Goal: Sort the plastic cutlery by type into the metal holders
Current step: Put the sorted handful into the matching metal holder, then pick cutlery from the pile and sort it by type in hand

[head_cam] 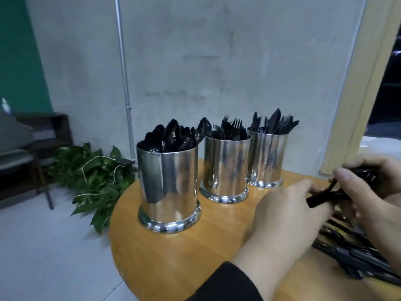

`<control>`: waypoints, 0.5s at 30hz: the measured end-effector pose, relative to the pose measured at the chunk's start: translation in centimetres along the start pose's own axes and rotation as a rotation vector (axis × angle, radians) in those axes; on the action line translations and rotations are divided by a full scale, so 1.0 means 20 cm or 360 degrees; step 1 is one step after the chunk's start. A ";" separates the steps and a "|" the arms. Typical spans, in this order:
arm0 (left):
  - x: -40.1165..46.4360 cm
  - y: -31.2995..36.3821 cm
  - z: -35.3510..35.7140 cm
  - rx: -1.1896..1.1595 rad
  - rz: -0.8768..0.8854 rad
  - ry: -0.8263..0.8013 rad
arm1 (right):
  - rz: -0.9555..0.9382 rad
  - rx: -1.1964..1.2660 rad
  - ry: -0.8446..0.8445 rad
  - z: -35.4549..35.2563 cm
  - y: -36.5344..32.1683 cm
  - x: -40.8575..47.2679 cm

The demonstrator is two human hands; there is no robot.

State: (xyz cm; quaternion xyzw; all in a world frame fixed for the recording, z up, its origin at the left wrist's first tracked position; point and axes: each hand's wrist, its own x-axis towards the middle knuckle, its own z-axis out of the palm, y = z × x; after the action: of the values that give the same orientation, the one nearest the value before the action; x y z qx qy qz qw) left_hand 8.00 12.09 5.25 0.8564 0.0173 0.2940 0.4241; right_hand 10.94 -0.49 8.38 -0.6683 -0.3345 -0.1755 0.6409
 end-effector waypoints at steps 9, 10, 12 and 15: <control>-0.09 -0.09 -0.52 -0.0266 0.0184 0.0406 | -0.0247 -0.0111 -0.0306 0.44 -0.32 0.14; -0.11 -0.09 -0.58 -0.0271 0.0258 0.0497 | -0.0292 -0.0084 -0.0298 0.48 -0.37 0.17; -0.12 -0.10 -0.71 -0.0176 0.0415 0.0728 | -0.0377 -0.0020 -0.0271 0.55 -0.47 0.26; -0.13 -0.17 -0.87 -0.0097 0.0586 0.1250 | -0.0489 -0.0014 -0.0224 0.67 -0.61 0.43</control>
State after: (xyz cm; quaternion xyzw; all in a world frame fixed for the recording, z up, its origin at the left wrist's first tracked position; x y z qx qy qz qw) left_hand -2.52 26.05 9.61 0.6554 0.0157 0.6686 0.3511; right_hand 6.26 13.82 21.45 -0.6227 -0.4761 -0.2257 0.5785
